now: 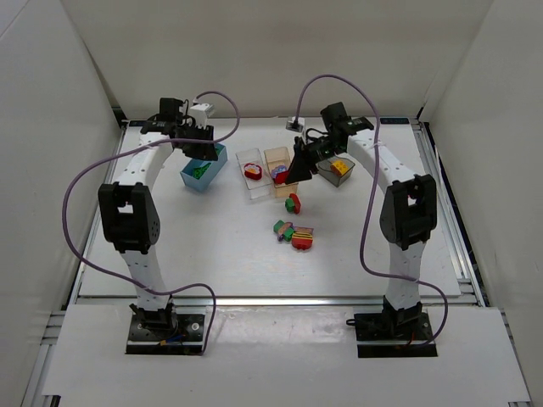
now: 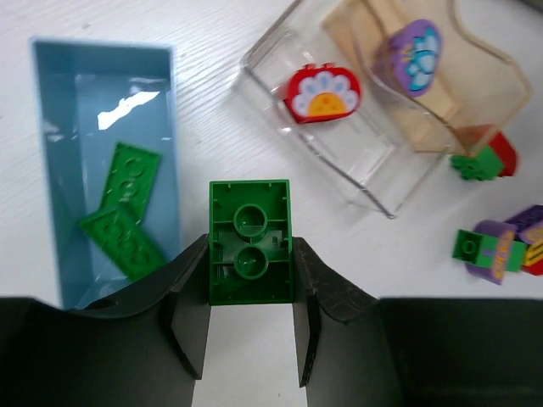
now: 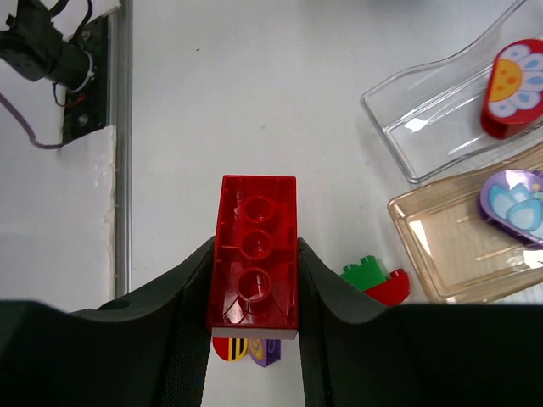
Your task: Sort the legos into containers by color
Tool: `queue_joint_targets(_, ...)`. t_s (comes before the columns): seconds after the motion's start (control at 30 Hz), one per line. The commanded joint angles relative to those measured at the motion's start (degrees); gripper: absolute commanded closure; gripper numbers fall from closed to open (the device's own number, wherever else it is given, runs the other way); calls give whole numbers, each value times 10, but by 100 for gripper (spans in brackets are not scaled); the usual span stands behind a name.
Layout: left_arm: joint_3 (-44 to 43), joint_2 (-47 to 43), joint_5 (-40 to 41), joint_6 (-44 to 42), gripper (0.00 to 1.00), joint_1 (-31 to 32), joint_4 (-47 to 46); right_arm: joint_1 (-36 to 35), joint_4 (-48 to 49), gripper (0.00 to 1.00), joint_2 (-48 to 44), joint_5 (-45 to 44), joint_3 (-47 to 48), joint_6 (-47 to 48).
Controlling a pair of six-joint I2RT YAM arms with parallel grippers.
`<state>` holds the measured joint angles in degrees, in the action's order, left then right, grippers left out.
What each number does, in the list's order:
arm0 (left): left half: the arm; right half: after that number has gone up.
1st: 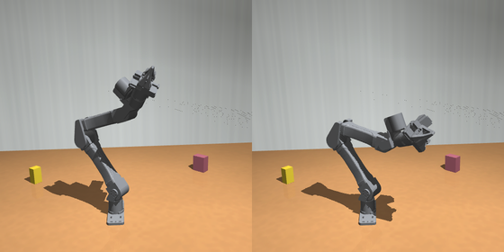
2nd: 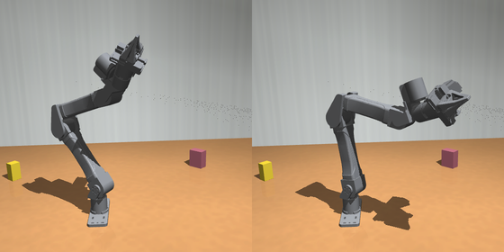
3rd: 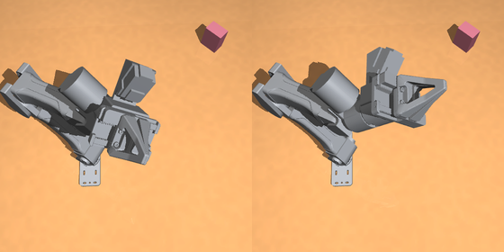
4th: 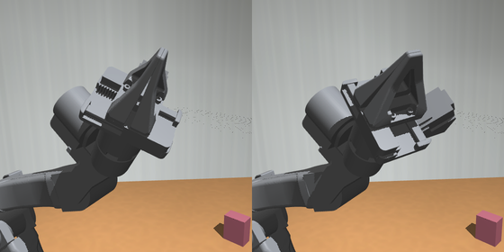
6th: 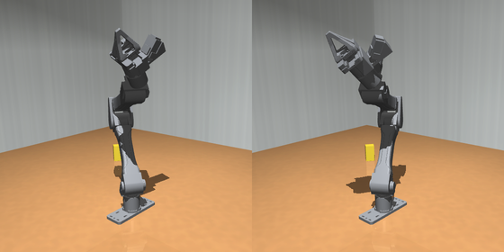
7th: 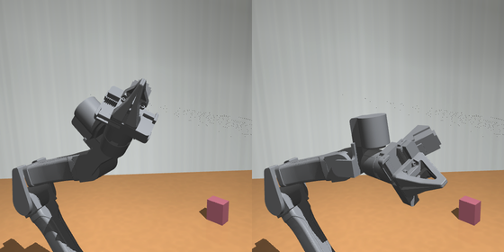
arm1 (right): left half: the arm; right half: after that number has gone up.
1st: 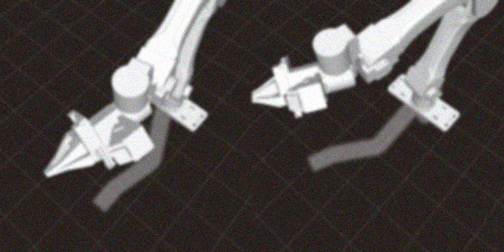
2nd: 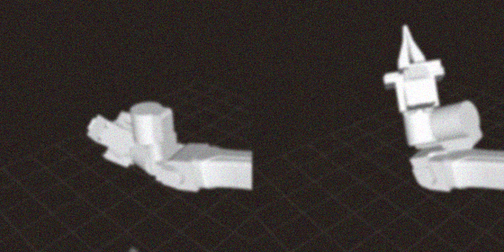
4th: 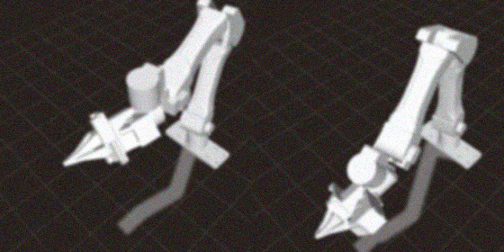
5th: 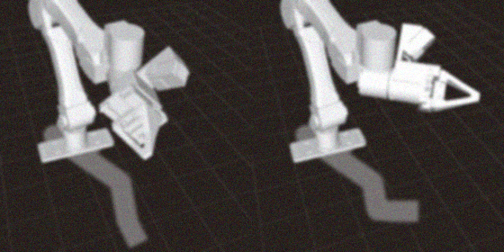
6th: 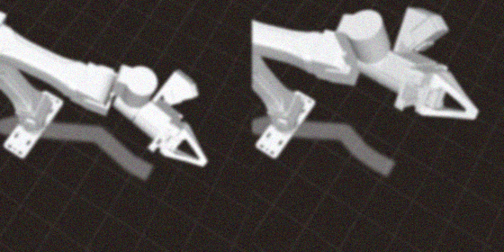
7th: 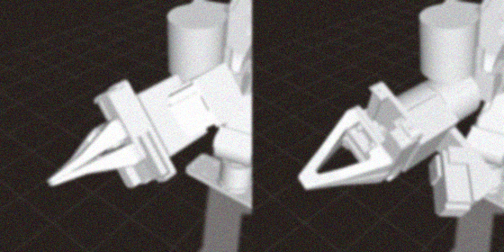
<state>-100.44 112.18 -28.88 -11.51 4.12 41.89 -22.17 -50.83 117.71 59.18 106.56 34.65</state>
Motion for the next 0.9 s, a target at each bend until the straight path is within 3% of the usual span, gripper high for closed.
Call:
queue_joint_targets(0.0,-6,-27,74,16,90,-8,0,-2,40,100,-30,-16,24,-31)
queue_joint_targets(0.33,-33,22,130,30,88,-14,20,-4,71,100,-30,-71,44,-83)
queue_joint_targets(0.47,-35,37,144,37,74,-18,25,-4,84,100,-25,-93,53,-96)
queue_joint_targets(0.53,-39,46,156,40,63,-19,27,-4,88,100,-20,-101,61,-103)
queue_joint_targets(0.63,-46,49,154,40,42,-22,27,-5,93,100,-12,-108,72,-106)
queue_joint_targets(0.67,-48,49,151,40,27,-24,27,-4,93,100,-7,-111,75,-107)
queue_joint_targets(0.7,-49,48,144,39,22,-24,26,-4,94,100,-7,-113,77,-109)
queue_joint_targets(0.87,-72,19,79,51,6,-34,12,-8,107,100,9,-125,99,-125)
